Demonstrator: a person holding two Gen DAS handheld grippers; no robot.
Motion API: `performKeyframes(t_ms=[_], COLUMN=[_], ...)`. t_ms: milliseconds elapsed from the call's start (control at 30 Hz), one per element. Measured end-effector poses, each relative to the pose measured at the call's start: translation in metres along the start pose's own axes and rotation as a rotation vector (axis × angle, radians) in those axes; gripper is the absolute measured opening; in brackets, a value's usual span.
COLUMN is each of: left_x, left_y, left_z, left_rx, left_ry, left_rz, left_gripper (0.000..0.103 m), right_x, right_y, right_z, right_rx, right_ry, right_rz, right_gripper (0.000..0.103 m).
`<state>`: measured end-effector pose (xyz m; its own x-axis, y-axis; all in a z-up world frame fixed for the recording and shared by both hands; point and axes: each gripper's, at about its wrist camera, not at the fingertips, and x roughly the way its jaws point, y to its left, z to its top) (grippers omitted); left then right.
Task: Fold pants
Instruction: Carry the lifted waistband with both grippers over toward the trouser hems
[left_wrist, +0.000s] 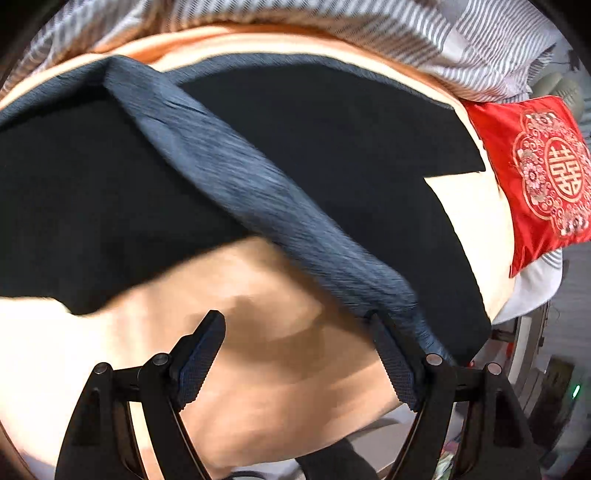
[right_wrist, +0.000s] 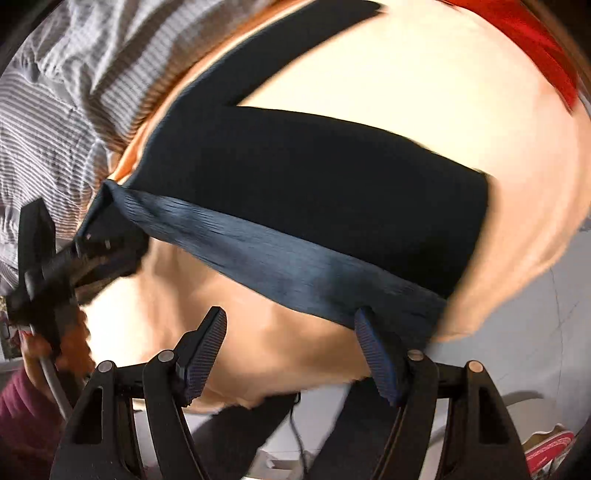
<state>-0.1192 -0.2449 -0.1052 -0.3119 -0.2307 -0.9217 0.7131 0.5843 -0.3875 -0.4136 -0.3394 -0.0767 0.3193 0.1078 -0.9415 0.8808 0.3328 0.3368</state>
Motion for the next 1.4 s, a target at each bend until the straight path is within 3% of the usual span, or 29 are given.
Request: performKeyframes(t_ms=[300,467,567,600,633,667,733,767,867,933,1167,1400], left_x=[0.036,0.039,0.041,0.041,0.043,0.043,0.040,0.039,0.031,0.017,-0.035,-0.031], left_y=[-0.039,-0.043,-0.045,-0.045,-0.049,-0.050,-0.054,-0.058,-0.069,-0.073,-0.092,-0.106], left_z=[-0.014,-0.012,-0.010,-0.010,-0.007,-0.006,-0.003,0.000,0.008,0.016,0.058,0.131], left_rx=[-0.125,-0.127,-0.126,-0.120,-0.117,-0.119,-0.109,-0.092,-0.055,-0.051,-0.006,-0.040], left_ry=[-0.002,0.005,0.009,0.009,0.009,0.006,0.000,0.012,-0.001,-0.025,-0.123,-0.171], left_rz=[0.088,0.108,0.110,0.111,0.113,0.111,0.071,0.040,0.009,-0.042,-0.126,-0.111], left_gripper=[0.081,0.081,0.082,0.082,0.081,0.079,0.056,0.037,0.025,0.025,0.025,0.025], right_x=[0.017,0.028,0.040,0.041,0.043,0.043,0.034,0.027,0.000,-0.018,-0.070,-0.068], right_y=[-0.073,-0.078,-0.068,-0.067,-0.067,-0.067,-0.068,-0.066,-0.053,-0.048,-0.032,-0.025], right_z=[-0.006,-0.005,0.000,0.000,0.001,0.001,-0.001,0.000,0.010,0.020,0.093,0.226], right_rx=[-0.036,-0.021,-0.016,-0.004,0.021,0.051,0.071,0.071,0.071,0.065,0.061,-0.034], right_ry=[0.073,0.087,0.094,0.095,0.104,0.119,0.116,0.106,0.059,0.026,-0.105,-0.117], right_rz=[0.103,0.214,0.255,0.266,0.289,0.302,0.318,0.318,0.349,0.353,0.415,0.430], right_gripper=[0.076,0.074,0.062,0.051,0.030,0.024,0.018,0.016,0.014,0.014,0.014,0.014])
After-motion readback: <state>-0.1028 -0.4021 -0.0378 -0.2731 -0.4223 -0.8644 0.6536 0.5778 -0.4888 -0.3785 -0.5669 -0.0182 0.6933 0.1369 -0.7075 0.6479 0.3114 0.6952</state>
